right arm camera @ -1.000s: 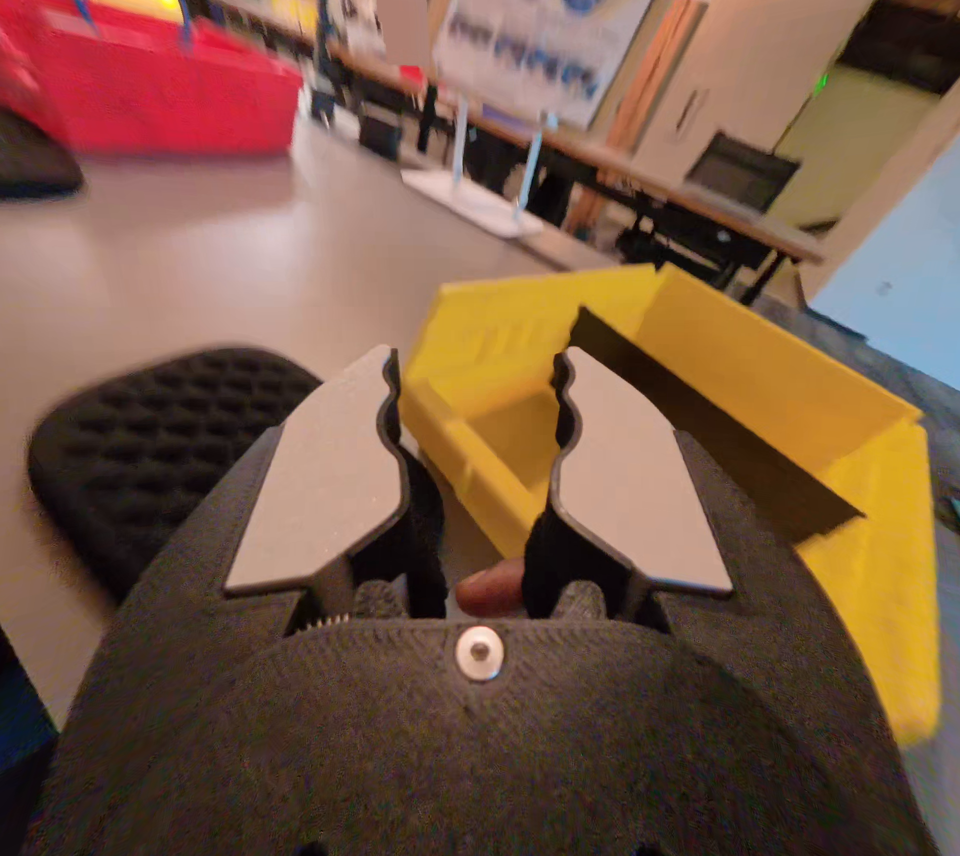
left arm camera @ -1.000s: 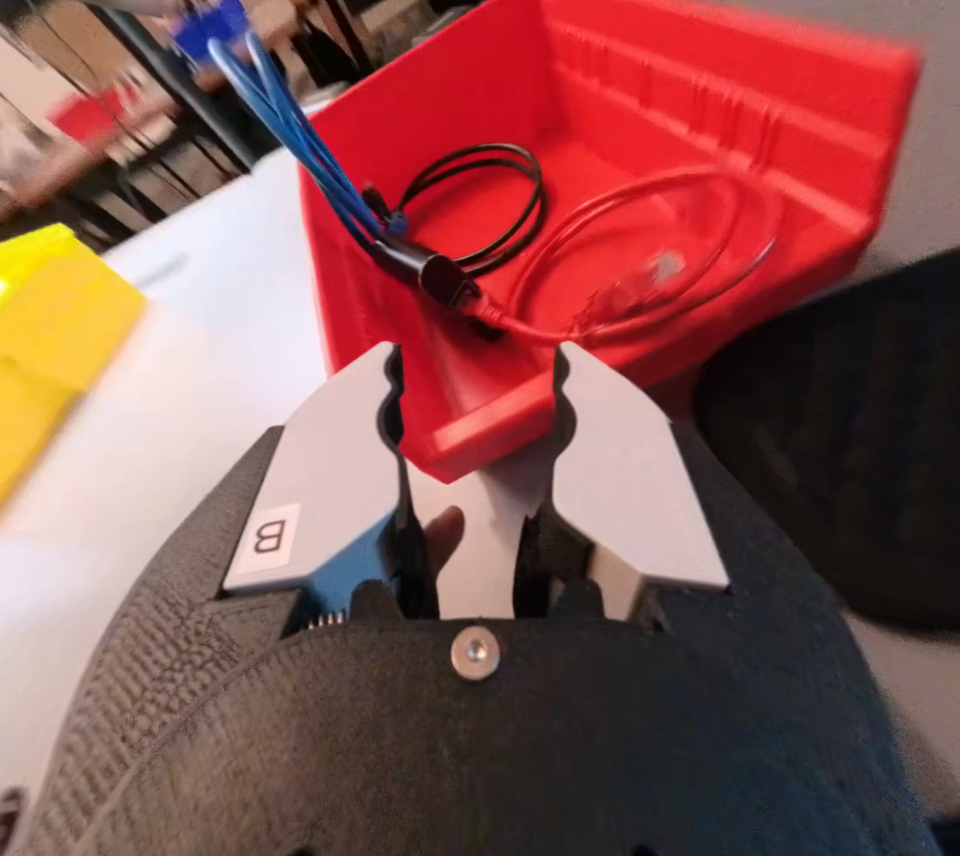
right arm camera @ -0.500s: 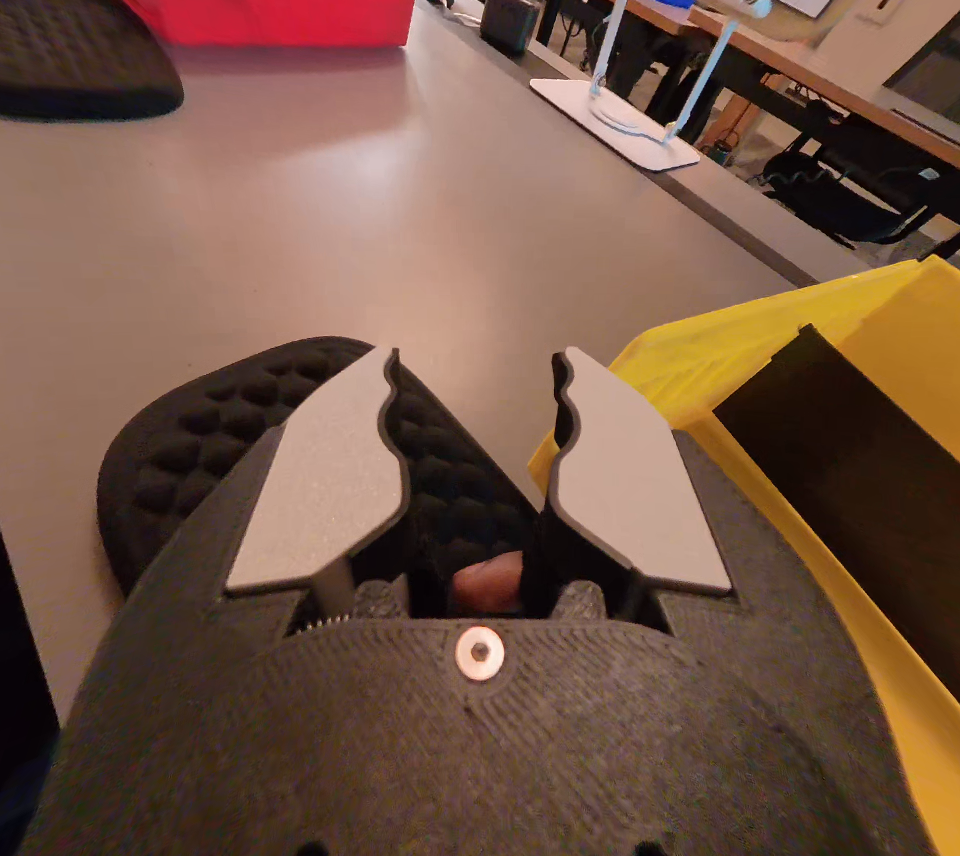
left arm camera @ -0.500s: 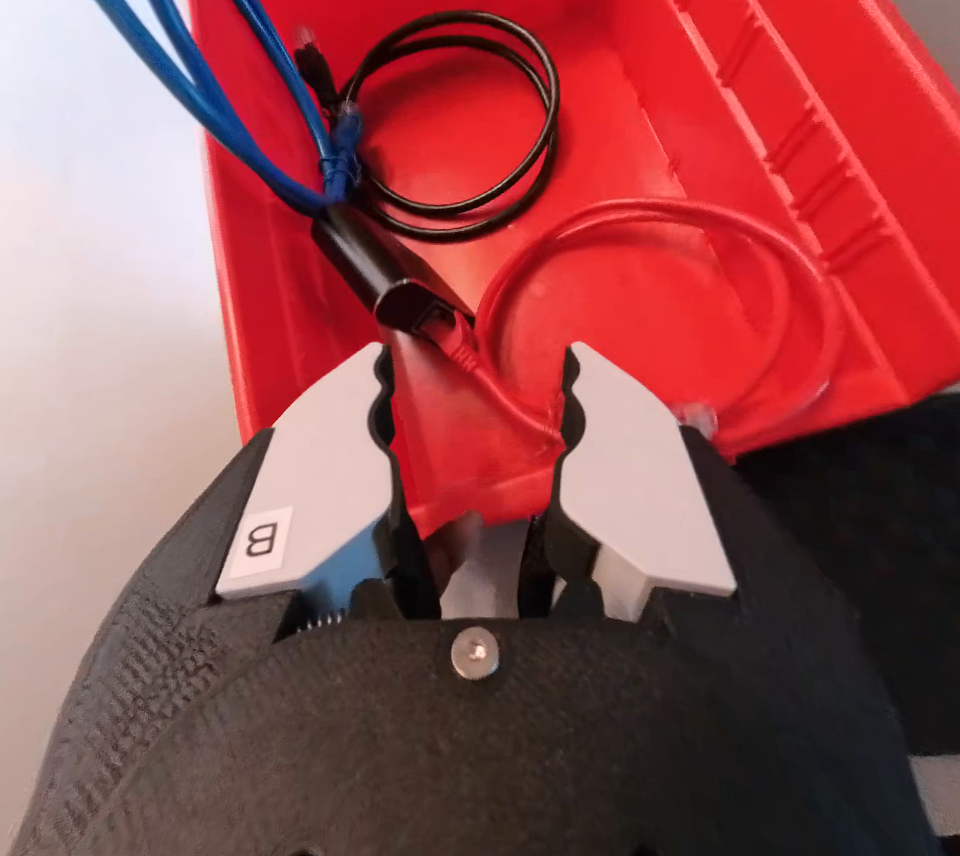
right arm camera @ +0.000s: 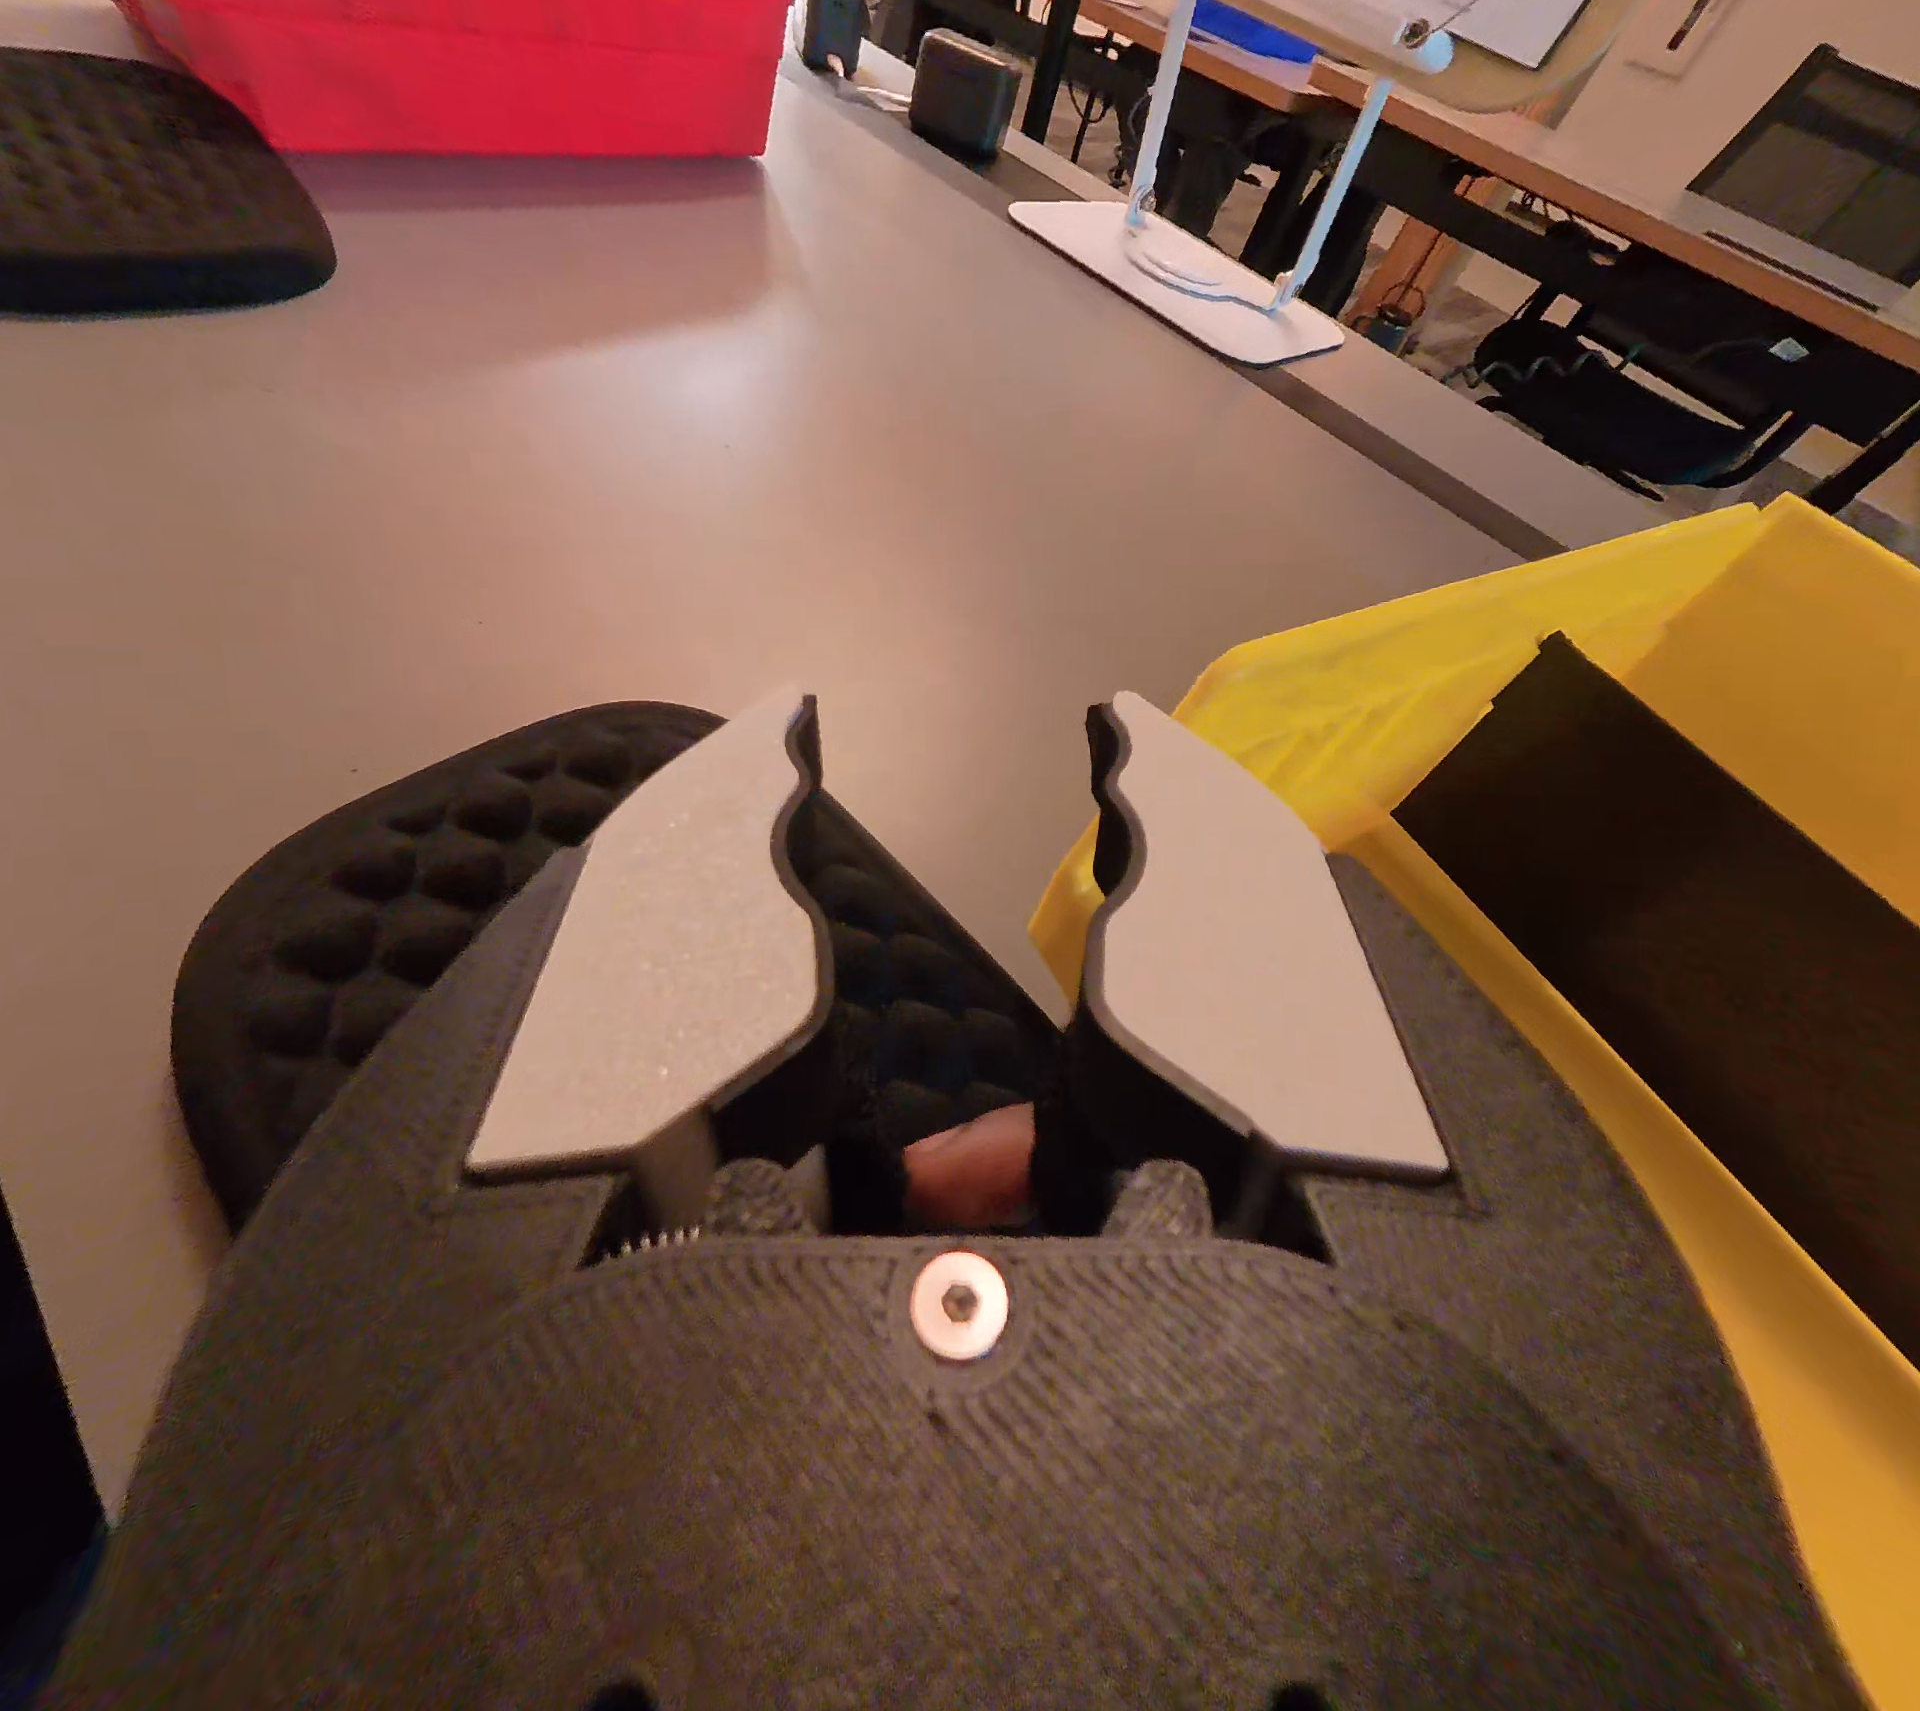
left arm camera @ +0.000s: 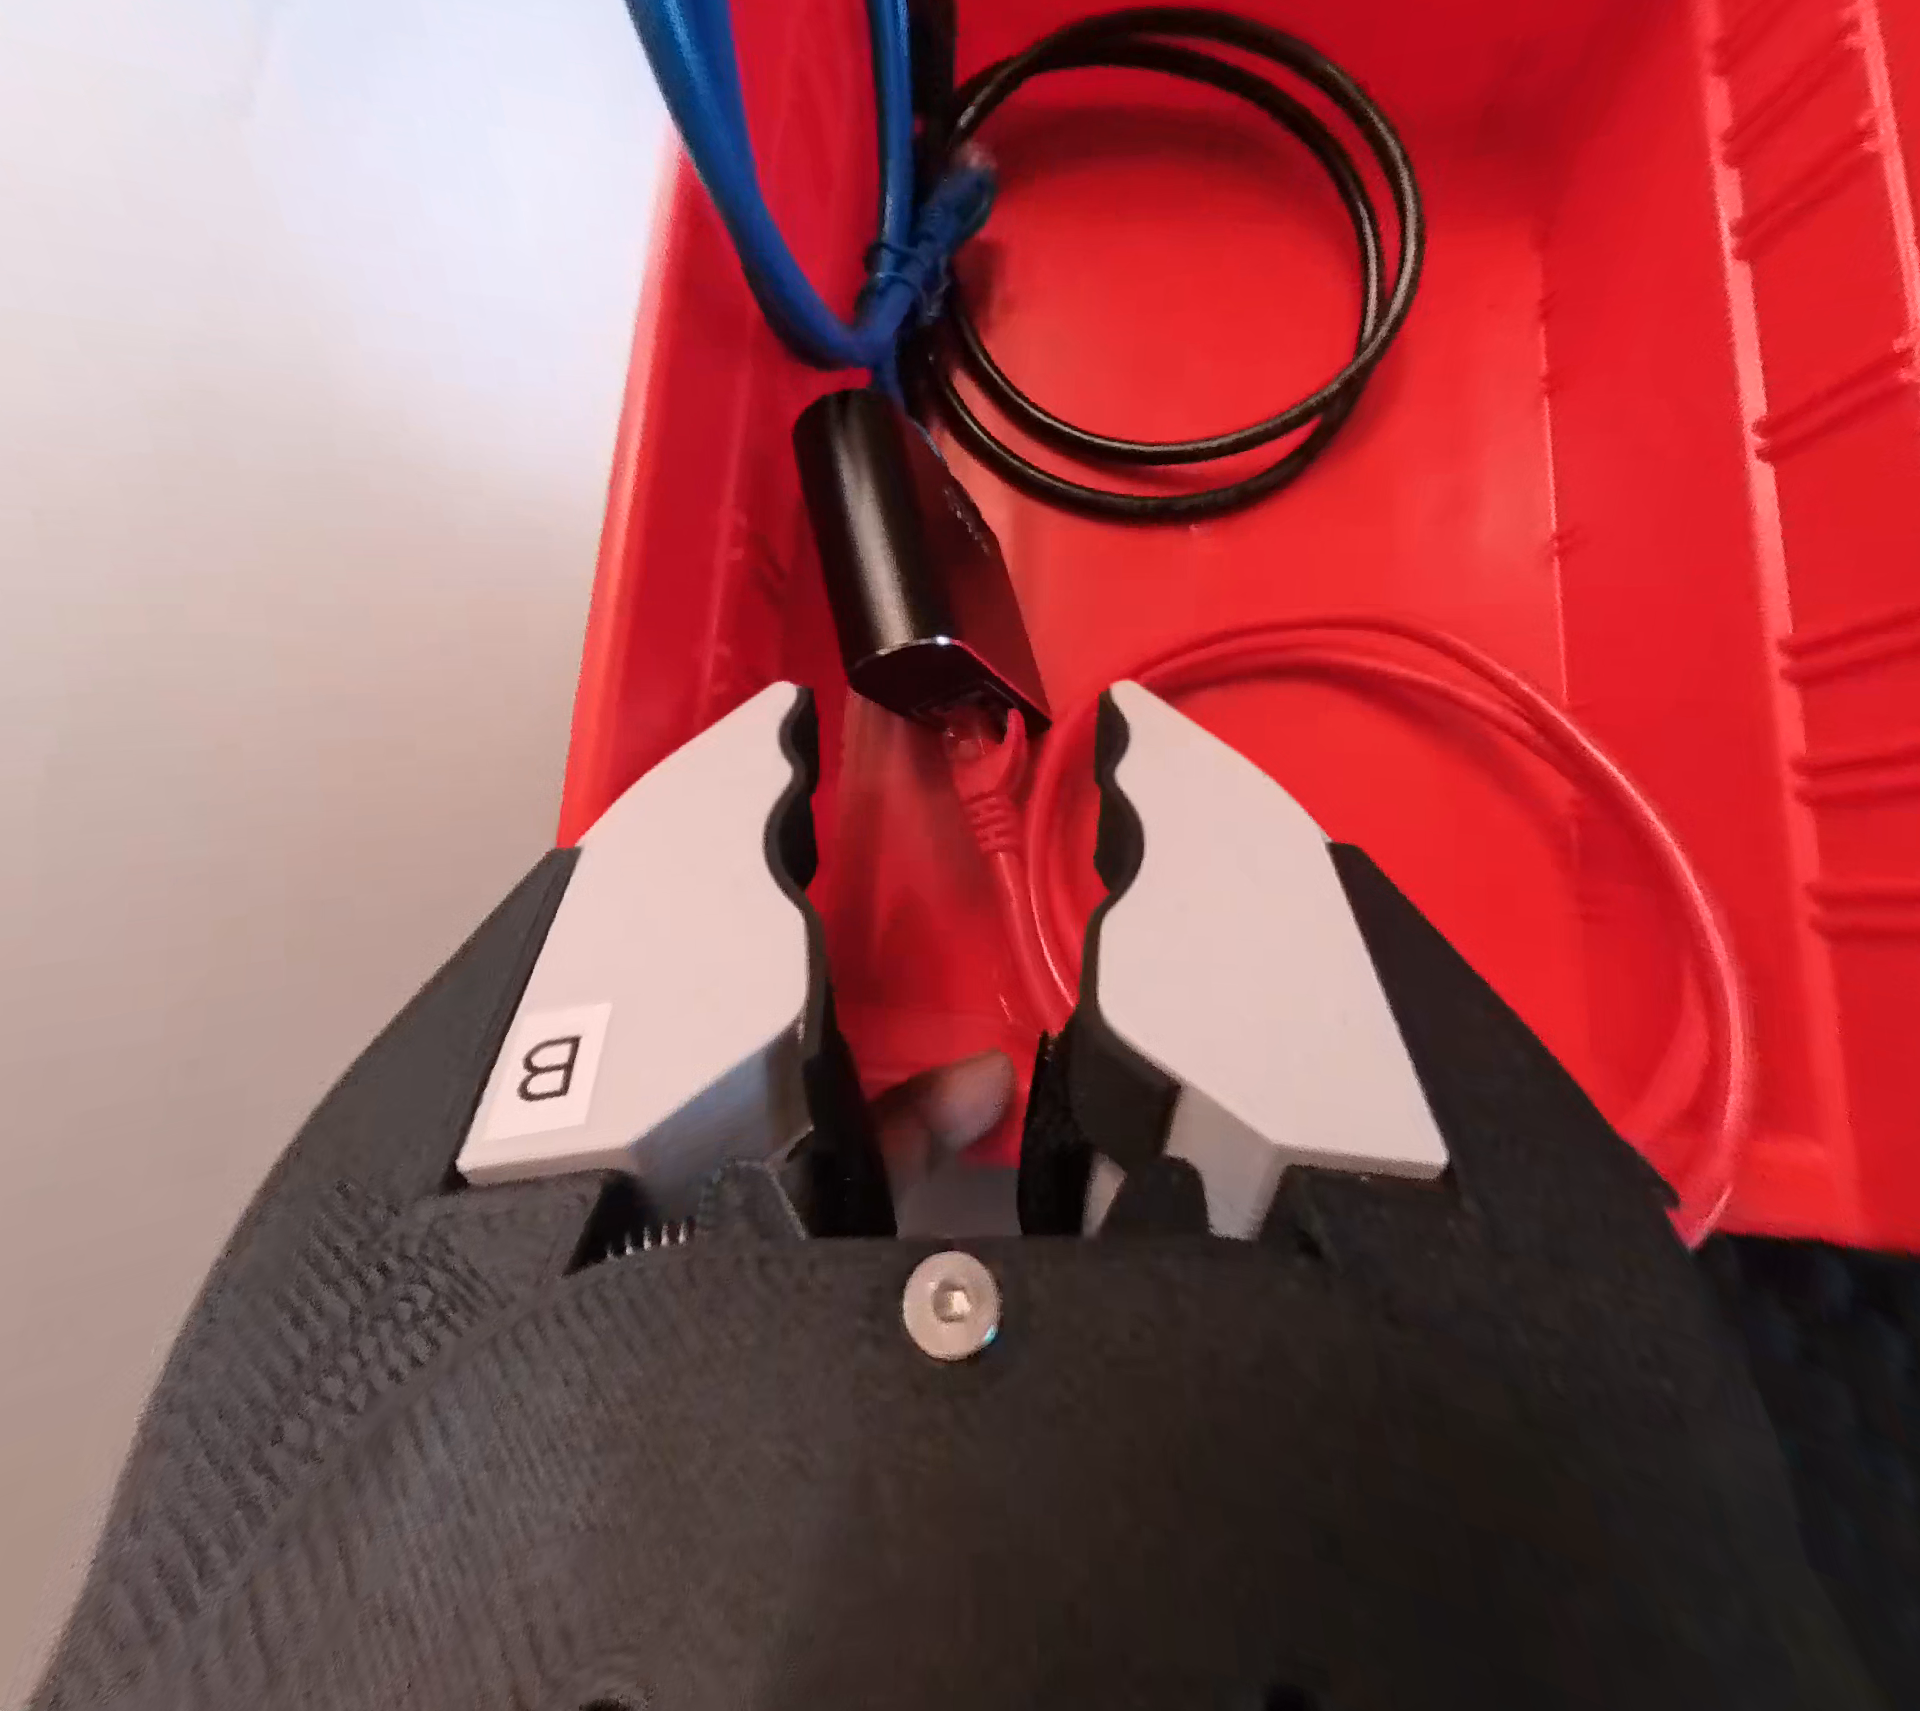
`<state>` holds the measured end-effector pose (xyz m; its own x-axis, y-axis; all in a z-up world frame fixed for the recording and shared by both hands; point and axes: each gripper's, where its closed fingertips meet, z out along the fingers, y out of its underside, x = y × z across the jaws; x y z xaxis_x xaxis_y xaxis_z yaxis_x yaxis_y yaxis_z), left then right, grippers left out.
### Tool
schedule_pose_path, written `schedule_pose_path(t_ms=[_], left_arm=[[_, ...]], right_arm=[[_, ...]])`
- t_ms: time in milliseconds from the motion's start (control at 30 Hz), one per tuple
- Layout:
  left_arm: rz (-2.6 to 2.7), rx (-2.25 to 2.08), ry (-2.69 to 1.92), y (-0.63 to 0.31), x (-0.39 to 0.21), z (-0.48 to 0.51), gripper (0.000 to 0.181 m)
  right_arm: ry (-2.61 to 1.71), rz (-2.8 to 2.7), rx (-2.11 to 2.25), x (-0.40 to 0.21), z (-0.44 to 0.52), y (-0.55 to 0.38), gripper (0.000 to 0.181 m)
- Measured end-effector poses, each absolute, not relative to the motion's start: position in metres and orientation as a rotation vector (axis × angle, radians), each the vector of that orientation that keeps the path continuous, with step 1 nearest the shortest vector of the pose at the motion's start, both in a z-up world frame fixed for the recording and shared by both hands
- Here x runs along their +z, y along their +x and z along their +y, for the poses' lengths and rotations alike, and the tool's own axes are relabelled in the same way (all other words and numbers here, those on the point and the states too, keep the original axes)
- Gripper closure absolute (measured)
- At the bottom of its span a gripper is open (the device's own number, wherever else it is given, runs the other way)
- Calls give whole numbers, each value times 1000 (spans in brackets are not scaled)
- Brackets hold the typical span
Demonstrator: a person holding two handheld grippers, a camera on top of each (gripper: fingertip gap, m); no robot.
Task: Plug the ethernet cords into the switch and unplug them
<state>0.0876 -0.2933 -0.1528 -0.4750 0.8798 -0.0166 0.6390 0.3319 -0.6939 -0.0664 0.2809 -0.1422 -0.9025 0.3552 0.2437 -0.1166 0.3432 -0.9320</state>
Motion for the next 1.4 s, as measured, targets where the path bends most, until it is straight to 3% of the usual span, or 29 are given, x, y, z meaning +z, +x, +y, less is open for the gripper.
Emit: schedule_pose_path(t_ms=[433,567,733,867,1067,1400], left_arm=[[-2326,777,-1366,60,-173,-304,132],[-2380,856,-1423,54,-185,-315,147],[-2249,981,-1422,54,-171,-315,152],[-2015,1146,-1272,54,-129,-310,154],[-1457,1428,-945,66,-23,-281,155],[-803,1284,-618,107,107,-190,155]], right_arm=[[-195,-2227,1545,-147,280,-66,134],[-178,-2241,1510,-150,279,-66,134],[-172,-2244,1489,-153,278,-66,136],[-179,-2241,1490,-152,279,-67,137],[-179,-2248,1469,-154,278,-68,139],[-183,-2255,1449,-156,277,-69,141]])
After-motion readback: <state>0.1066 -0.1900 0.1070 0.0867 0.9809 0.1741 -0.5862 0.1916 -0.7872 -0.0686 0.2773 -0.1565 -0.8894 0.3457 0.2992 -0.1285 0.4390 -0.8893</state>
